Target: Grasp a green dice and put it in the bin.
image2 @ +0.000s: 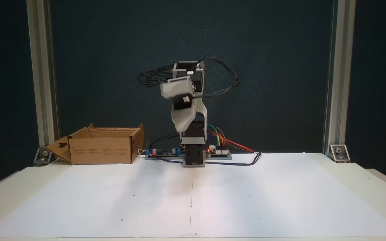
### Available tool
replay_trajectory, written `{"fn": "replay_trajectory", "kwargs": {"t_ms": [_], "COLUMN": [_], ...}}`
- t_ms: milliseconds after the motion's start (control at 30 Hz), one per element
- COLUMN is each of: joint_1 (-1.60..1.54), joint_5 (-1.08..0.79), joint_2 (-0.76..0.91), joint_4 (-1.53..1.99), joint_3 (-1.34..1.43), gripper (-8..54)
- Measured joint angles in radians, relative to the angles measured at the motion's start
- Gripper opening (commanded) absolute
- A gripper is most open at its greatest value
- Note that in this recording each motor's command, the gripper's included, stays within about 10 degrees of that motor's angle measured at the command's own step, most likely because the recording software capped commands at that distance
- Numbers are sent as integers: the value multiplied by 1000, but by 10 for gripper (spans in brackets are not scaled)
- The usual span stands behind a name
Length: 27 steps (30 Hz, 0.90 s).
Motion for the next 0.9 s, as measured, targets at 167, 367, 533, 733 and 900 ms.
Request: {"fn": "replay_trajectory", "kwargs": {"t_ms": [167,367,533,733,900], "joint_1": [-34,-44,-60,-104,-106], "joint_5": [0,0,0,0,0], "joint_2": [127,169,176,181,184], "joint_4": [-206,-454,-653,-899,-1091], "joint_3": [195,383,520,649,715], "gripper": [442,441,441,438,437]}}
